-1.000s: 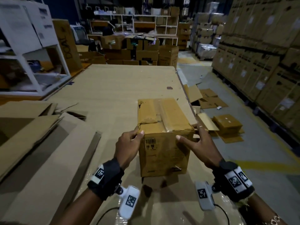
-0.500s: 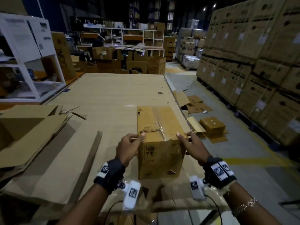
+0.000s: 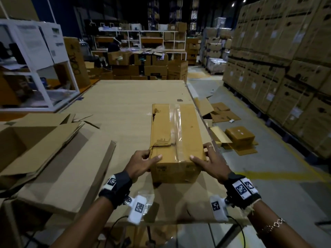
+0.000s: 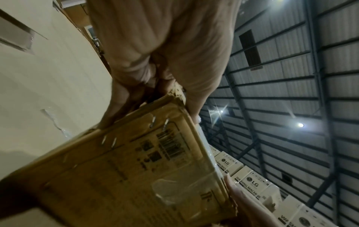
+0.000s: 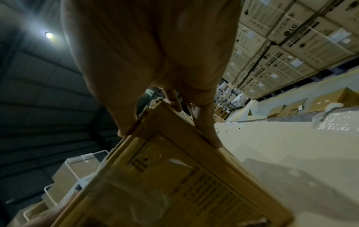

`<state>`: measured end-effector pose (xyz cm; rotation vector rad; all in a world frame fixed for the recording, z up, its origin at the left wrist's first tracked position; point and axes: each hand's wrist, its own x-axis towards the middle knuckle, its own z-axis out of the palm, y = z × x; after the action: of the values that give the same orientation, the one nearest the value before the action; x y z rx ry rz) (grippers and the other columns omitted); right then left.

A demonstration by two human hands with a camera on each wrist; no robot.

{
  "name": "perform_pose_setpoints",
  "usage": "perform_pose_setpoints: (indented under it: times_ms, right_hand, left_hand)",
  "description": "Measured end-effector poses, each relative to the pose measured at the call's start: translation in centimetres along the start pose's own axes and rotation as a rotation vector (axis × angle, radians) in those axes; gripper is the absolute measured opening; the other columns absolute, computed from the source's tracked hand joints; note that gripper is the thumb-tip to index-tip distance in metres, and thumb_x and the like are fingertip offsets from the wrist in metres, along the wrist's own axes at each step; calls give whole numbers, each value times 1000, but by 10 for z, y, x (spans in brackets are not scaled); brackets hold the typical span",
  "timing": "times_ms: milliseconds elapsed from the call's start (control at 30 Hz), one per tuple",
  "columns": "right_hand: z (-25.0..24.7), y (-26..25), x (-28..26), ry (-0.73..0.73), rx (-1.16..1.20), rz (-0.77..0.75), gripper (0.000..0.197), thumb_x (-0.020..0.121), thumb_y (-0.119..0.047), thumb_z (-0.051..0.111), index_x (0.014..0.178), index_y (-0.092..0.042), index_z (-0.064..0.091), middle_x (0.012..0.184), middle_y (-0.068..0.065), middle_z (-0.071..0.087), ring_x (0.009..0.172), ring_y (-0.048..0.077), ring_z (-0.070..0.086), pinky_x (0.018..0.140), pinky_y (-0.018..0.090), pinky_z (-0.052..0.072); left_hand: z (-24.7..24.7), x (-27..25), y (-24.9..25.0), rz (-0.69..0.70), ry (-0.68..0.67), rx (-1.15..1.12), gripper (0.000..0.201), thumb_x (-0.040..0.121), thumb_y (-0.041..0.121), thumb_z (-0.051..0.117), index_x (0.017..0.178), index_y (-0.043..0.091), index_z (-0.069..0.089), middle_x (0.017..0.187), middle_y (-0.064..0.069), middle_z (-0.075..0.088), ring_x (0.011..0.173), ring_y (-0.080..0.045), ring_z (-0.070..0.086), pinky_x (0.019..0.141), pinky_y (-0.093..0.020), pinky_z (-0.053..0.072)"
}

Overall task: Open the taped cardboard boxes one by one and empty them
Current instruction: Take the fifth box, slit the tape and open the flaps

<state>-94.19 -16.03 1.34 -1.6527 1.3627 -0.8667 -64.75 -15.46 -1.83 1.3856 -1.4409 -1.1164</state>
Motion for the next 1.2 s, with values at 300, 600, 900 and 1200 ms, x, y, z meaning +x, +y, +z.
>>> perform_pose_setpoints:
  times_ms: [300,600,900,1200]
  right_hand:
    - [23,61,-25,-72,52,-46,75,70,-20,90,118,-26,33,126,-9,56,111,-5,59,91,28,57]
    - [57,110,-35,3,-9,6,70,75,-36,84,120,-35,30,116,-7,66,100,10,68,83,36,61]
    - [57,118,-29,-27,-123,-4,58,87,-28,75,122,-41,31,117,-15,64,107,8,67,93,28,57]
    - [-11,6,-12,162,-8,-304,40,101,-2,48,132,-27,50,131,-16,61,121,-4,57,93,18,52]
  left_hand:
    - [20,-43,-61,145,130,127,47,80,37,85,121,21,70,99,7,77,89,-15,74,81,-42,61]
    - [47,-61,-106,131,224,296,43,93,15,70,125,41,60,87,35,70,79,13,65,68,-11,51]
    - [35,-51,-106,59,90,303,52,90,9,68,138,29,59,118,19,71,108,1,67,97,-34,56]
    - [-7,-45,29,302,366,112,48,97,21,63,144,25,53,134,13,62,116,0,63,92,-23,56]
